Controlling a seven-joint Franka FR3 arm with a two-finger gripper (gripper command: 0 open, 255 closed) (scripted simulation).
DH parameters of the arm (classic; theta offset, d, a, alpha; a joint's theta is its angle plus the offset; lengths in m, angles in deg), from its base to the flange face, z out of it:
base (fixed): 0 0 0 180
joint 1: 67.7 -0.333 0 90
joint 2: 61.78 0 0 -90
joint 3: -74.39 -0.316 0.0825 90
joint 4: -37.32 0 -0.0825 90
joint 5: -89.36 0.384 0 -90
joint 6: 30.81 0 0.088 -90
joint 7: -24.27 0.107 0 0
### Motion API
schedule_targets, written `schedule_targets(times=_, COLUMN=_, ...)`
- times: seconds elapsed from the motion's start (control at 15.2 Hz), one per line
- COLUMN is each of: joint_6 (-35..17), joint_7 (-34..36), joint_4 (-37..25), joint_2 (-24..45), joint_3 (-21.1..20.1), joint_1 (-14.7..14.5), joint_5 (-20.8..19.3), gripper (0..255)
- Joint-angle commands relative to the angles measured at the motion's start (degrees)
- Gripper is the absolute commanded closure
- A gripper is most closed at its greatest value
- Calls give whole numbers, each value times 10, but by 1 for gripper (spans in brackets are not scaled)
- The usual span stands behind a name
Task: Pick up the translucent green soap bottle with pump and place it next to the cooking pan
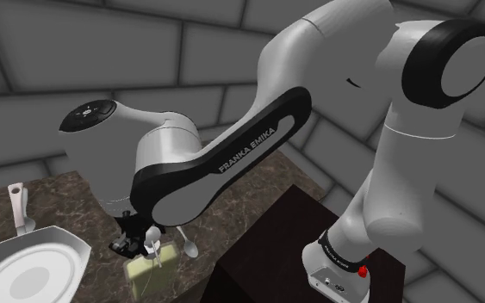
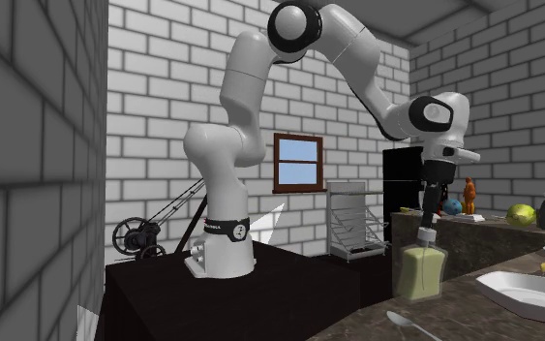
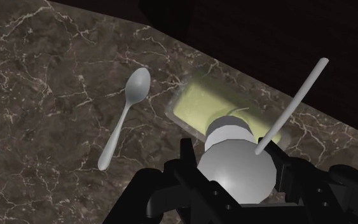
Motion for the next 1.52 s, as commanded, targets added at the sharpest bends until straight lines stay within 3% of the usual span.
schedule_targets(times=0.0, joint_6=-2, joint_7=2, joint_4=0, joint_2=3, joint_3=1, joint_1=-1, joint_5=-2, gripper=255)
schedule_targets(times=0.33, joint_6=-2, joint_7=2, joint_4=0, joint_2=3, joint_3=1, joint_1=-2, joint_5=-2, gripper=255)
schedule_targets(times=0.4, joint_6=-2, joint_7=2, joint_4=0, joint_2=3, joint_3=1, joint_1=-2, joint_5=-2, gripper=0)
schedule_targets(times=0.73, joint_6=-2, joint_7=2, joint_4=0, joint_2=3, joint_3=1, joint_1=-2, joint_5=-2, gripper=0)
schedule_targets(times=0.99, joint_6=63, joint_7=-15, joint_4=-46, joint_2=-24, joint_3=-12, joint_1=3, joint_5=23, gripper=0)
schedule_targets(times=1.45, joint_6=63, joint_7=-15, joint_4=-46, joint_2=-24, joint_3=-12, joint_1=2, joint_5=23, gripper=0)
